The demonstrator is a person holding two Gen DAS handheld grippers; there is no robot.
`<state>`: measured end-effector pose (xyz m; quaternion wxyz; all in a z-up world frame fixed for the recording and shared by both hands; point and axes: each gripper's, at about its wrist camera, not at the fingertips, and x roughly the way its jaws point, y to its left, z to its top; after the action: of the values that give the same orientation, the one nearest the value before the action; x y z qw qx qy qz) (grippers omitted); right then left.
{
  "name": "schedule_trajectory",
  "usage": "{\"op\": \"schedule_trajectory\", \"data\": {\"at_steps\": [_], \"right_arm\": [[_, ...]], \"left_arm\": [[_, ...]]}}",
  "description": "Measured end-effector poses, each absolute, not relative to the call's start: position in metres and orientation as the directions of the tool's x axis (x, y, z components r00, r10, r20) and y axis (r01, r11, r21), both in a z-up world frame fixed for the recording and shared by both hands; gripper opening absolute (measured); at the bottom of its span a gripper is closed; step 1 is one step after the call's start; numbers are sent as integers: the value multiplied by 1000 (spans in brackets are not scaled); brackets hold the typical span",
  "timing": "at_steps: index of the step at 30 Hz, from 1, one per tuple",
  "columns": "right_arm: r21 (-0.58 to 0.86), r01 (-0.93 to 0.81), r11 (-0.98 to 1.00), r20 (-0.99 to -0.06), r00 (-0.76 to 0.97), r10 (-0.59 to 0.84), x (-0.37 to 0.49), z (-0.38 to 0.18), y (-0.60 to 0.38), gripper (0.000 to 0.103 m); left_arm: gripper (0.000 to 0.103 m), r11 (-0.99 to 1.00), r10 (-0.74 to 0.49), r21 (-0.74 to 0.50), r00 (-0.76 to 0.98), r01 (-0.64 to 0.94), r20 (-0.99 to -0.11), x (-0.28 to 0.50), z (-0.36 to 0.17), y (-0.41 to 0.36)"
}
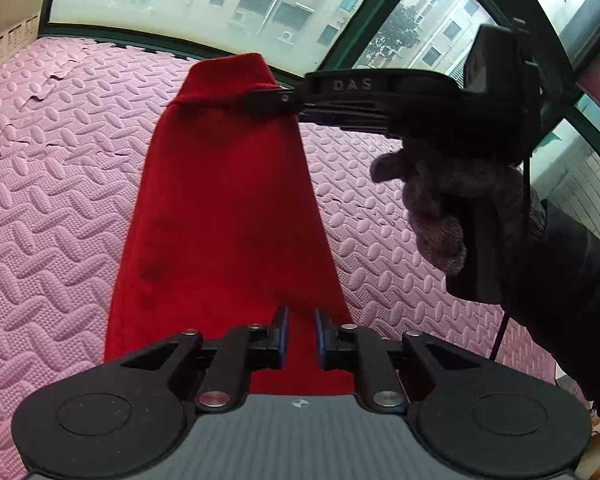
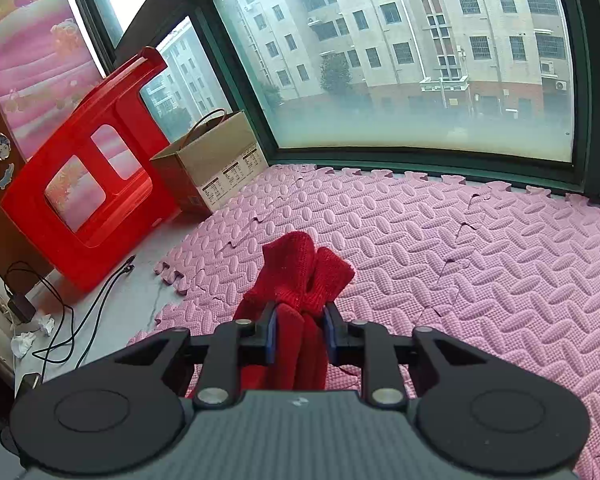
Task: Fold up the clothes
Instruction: 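Lift the strip end with the right gripper and carry it onto the left gripper's end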
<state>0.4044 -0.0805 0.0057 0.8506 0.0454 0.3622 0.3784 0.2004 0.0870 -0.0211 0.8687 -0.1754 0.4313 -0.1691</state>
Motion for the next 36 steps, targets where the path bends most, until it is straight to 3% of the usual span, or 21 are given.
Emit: {"op": "schedule_trajectory", "data": {"at_steps": [6, 11, 21, 36], "right_arm": [[337, -616, 712, -582, 458, 672, 399, 6, -81, 22], [334, -637, 694, -550, 466, 693, 387, 23, -89, 22], [279, -728, 627, -492, 452, 744, 331, 68, -95, 21], [50, -867, 495, -473, 416, 777, 197, 106, -95, 21]], "left_arm": [[16, 892, -440, -423, 535, 163, -721, 214, -40, 61], [17, 892, -434, -423, 569, 161, -699, 198, -26, 74], [16, 896, -327, -443, 630, -31, -705, 184, -40, 151], [17, 885, -282, -458, 688, -82, -668, 108, -14, 188]]}}
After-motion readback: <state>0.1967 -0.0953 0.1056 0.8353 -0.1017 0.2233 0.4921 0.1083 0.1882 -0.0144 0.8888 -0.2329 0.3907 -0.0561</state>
